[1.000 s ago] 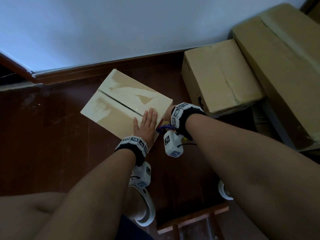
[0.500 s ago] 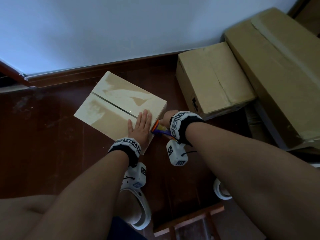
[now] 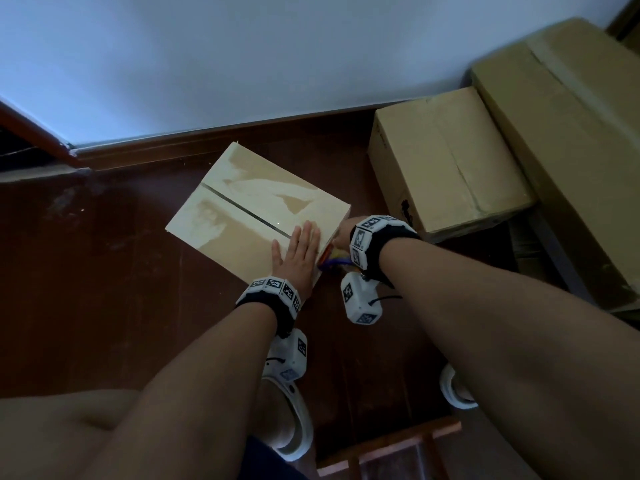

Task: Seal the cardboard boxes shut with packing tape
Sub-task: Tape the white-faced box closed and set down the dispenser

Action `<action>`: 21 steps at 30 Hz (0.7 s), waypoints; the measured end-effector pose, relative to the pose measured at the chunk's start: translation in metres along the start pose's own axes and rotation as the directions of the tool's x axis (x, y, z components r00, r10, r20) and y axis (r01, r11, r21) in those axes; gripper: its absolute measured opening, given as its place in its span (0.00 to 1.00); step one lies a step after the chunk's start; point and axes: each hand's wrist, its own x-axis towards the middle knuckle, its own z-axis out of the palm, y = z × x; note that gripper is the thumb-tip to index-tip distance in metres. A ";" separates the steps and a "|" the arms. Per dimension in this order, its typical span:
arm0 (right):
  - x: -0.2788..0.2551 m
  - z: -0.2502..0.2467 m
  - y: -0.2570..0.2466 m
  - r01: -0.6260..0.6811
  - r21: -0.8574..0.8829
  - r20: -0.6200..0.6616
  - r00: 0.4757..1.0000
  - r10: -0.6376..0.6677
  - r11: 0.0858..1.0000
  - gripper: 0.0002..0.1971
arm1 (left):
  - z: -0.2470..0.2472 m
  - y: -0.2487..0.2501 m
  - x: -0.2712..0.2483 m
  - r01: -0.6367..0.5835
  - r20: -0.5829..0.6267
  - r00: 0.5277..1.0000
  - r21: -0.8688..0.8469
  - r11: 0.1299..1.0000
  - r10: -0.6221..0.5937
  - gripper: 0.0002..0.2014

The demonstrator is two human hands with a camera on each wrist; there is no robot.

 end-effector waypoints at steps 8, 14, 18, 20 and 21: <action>0.001 0.045 0.053 -0.071 0.150 -0.011 0.997 0.073 0.986 0.29 | 0.003 -0.001 0.002 0.024 -0.047 0.999 0.008 1.000 -0.024 0.42; -0.015 0.062 0.089 -0.072 0.197 0.022 0.997 0.069 0.978 0.39 | -0.003 0.000 0.000 0.031 -0.003 1.000 -0.004 0.999 -0.031 0.37; -0.037 0.065 0.105 0.023 0.241 -0.011 1.000 -0.021 0.970 0.34 | -0.012 0.004 -0.004 0.027 0.041 0.999 -0.001 1.000 -0.027 0.36; -0.041 0.073 0.116 0.065 0.279 -0.019 0.998 -0.062 0.958 0.32 | -0.007 0.002 -0.002 0.028 0.025 0.999 0.004 1.000 -0.028 0.38; -0.042 0.076 0.120 0.083 0.290 -0.029 0.997 -0.078 0.954 0.31 | -0.005 0.001 -0.001 0.027 0.013 1.000 0.005 1.000 -0.027 0.38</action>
